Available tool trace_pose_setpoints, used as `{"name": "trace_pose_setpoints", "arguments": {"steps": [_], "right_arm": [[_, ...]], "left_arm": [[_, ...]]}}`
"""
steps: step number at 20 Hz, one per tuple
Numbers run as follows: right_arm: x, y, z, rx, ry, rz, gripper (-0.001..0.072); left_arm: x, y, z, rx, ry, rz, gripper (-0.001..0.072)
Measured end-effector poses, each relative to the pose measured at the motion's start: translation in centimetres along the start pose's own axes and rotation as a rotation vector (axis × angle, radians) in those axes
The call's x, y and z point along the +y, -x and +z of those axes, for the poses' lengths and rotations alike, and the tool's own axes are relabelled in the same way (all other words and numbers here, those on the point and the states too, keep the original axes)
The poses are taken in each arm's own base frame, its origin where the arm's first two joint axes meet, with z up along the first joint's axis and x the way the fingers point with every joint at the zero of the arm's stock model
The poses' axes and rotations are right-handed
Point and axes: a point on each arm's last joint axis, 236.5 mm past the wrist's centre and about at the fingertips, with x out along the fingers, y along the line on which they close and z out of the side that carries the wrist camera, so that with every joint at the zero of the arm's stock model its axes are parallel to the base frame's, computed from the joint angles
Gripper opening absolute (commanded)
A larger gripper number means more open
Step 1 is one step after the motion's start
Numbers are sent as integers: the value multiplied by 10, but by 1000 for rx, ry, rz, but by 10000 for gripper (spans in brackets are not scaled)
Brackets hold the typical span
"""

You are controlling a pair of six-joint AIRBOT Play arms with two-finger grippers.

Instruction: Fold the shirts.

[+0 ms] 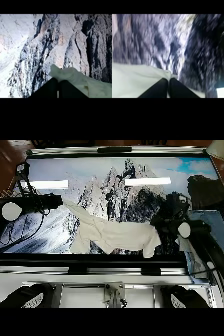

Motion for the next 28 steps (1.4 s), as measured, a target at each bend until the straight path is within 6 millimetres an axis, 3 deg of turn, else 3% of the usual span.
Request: {"name": "trace_pose_setpoints", "arguments": {"steps": [2, 4, 6, 9, 12, 16, 18, 28], "right_arm": [[-16, 0, 30, -32, -60, -19, 545], [-29, 5, 40, -4, -71, -25, 544], [-42, 10, 25, 106, -23, -39, 545], [-50, 23, -29, 361, 73, -26, 545], [-27, 25, -82, 537, 106, 78, 545], [1, 1, -144, 675, 2, 193, 545], [19, -6, -165, 731, -64, 272, 545], [54, -48, -175, 694, -250, 341, 539]], "left_arm": [[-2, -1, 1, -5, -2, -9, 40], [-3, -2, 0, -4, -4, -14, 40], [-3, -1, -3, 7, -6, -13, 40], [-2, -1, -10, 35, -9, -11, 40], [-2, -1, -14, 53, -10, -9, 40], [-1, 0, -16, 63, -11, -8, 40], [-1, 0, -18, 68, -12, -7, 40], [-1, 0, -18, 72, -12, -6, 40]]}}
